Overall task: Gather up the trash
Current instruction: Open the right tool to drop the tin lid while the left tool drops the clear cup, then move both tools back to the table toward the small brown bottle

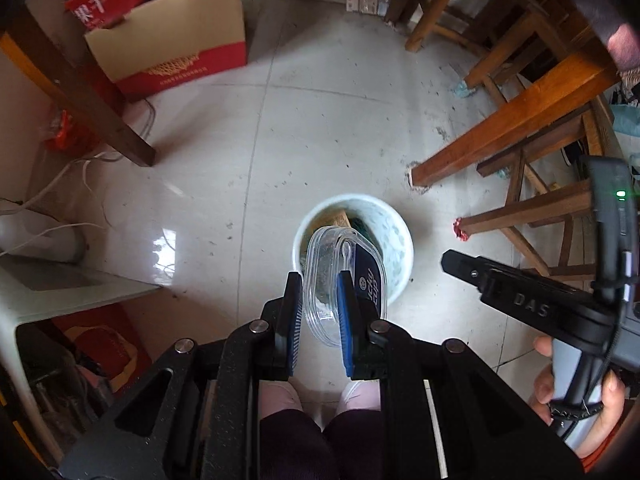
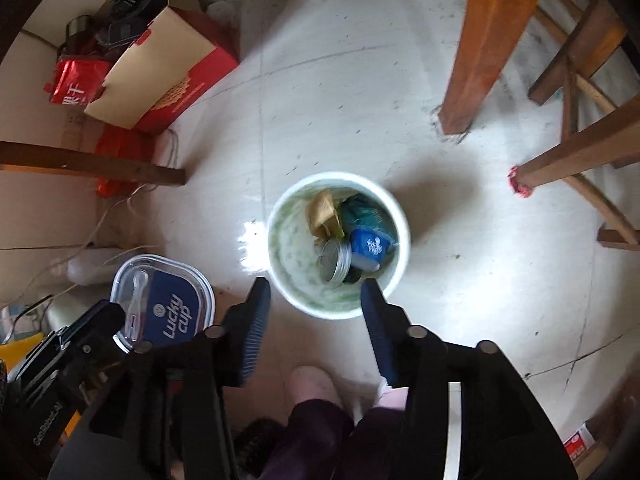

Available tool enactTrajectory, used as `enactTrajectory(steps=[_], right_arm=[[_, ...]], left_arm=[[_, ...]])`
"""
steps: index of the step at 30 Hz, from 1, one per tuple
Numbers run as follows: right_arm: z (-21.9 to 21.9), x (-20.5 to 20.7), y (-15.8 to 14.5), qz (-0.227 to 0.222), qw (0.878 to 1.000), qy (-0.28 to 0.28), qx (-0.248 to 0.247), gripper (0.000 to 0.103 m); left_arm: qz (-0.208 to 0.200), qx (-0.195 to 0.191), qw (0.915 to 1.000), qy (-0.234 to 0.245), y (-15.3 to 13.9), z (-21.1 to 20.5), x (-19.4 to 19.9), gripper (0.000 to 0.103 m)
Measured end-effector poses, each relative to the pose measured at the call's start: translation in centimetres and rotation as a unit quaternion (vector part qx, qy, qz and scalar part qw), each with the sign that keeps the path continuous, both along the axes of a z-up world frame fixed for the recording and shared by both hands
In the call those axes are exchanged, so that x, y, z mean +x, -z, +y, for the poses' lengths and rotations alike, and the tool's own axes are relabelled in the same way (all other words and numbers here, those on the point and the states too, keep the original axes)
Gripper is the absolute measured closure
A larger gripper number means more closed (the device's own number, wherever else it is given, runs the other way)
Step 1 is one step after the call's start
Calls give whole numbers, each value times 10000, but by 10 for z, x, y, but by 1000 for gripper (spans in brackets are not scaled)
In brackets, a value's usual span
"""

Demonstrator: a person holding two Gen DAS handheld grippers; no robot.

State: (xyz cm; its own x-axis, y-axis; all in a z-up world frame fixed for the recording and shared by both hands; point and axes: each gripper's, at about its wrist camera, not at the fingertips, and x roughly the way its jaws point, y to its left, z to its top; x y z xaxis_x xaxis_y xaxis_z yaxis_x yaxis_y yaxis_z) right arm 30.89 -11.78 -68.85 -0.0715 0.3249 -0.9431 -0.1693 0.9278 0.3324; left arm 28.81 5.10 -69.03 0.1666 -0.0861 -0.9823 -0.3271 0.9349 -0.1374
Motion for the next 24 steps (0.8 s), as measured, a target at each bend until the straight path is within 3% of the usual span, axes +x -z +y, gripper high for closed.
enactTrajectory(steps=[6, 8, 10, 13, 18, 24], right_arm=[[-12, 5, -11, -243, 9988, -163, -385, 59], [-11, 9, -18, -341, 9980, -230, -481, 59], [-14, 12, -23, -422, 9975, -242, -515, 59], [-15, 13, -40, -509, 9972, -237, -491, 59], [-11, 14, -69, -572, 9974, -226, -370, 59], [-4, 7, -135, -768, 9960, -351, -279, 59]], left_arm=[[245, -558, 9981, 134, 16, -14, 20, 86], [337, -397, 9979, 386, 14, -21, 28, 79], [321, -269, 9978, 513, 7, -24, 32, 55], [277, -337, 9973, 584, -5, -24, 33, 52], [211, -243, 9981, 524, -47, -22, 29, 52], [-24, -180, 9992, 353, -127, -14, 21, 52]])
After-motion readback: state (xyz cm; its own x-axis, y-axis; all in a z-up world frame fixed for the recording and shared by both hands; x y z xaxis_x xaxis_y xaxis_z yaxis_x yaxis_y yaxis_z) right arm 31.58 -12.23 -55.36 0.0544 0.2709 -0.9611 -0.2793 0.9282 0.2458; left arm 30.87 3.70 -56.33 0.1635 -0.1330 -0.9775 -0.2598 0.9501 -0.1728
